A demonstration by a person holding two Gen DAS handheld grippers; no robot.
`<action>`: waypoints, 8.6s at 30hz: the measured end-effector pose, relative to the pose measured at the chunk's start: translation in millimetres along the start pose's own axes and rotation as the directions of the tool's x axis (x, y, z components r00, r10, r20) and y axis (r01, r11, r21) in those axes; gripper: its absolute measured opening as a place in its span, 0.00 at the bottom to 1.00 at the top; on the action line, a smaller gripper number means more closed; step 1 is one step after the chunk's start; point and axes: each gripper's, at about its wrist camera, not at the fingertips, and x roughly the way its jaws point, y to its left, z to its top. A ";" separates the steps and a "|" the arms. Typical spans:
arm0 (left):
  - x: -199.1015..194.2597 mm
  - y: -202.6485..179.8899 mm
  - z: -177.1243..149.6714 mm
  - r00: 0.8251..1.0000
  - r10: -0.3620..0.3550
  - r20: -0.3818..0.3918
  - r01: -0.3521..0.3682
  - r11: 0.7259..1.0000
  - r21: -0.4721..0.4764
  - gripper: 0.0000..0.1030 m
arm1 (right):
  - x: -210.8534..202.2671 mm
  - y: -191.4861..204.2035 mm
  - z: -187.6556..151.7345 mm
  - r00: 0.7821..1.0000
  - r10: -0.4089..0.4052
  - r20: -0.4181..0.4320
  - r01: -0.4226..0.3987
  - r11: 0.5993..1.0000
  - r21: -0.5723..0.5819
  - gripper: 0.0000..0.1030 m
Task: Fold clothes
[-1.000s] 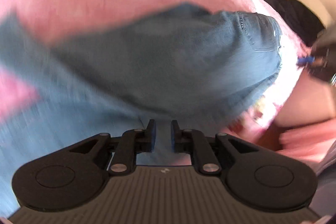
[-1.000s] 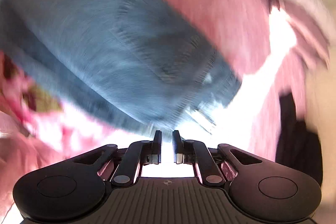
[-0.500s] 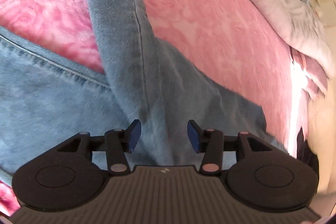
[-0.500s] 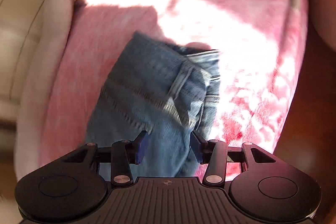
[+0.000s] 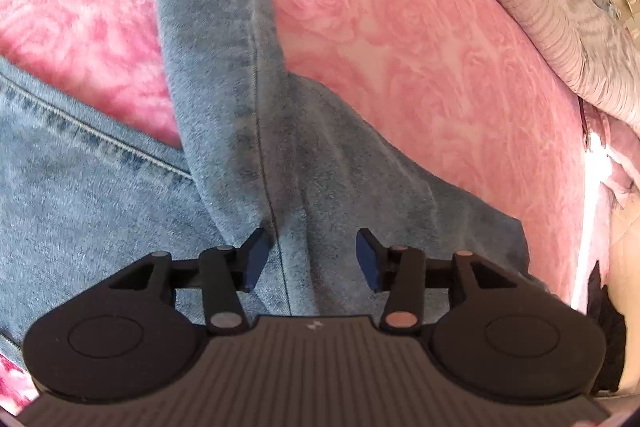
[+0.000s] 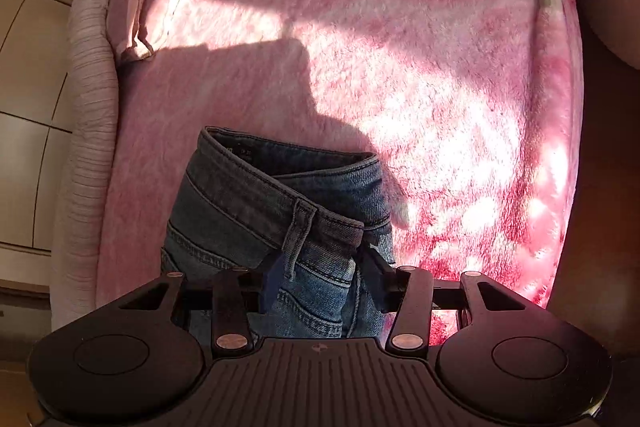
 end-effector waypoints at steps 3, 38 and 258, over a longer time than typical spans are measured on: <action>1.8 -7.0 -2.0 0.999 0.054 0.000 -0.054 0.997 0.047 0.42 | 1.0 -0.4 6.2 1.000 0.011 -0.016 -0.011 1.000 -0.014 0.46; -42.5 8.7 -116.9 0.940 0.248 0.235 -0.289 0.944 0.158 0.03 | -28.7 40.5 14.9 1.000 -0.010 0.013 0.015 0.904 -0.428 0.11; 122.9 -228.4 -20.0 0.964 -0.259 -0.058 0.237 0.743 0.626 0.10 | 88.2 107.5 87.6 0.994 -0.094 -0.050 0.034 0.720 -0.693 0.05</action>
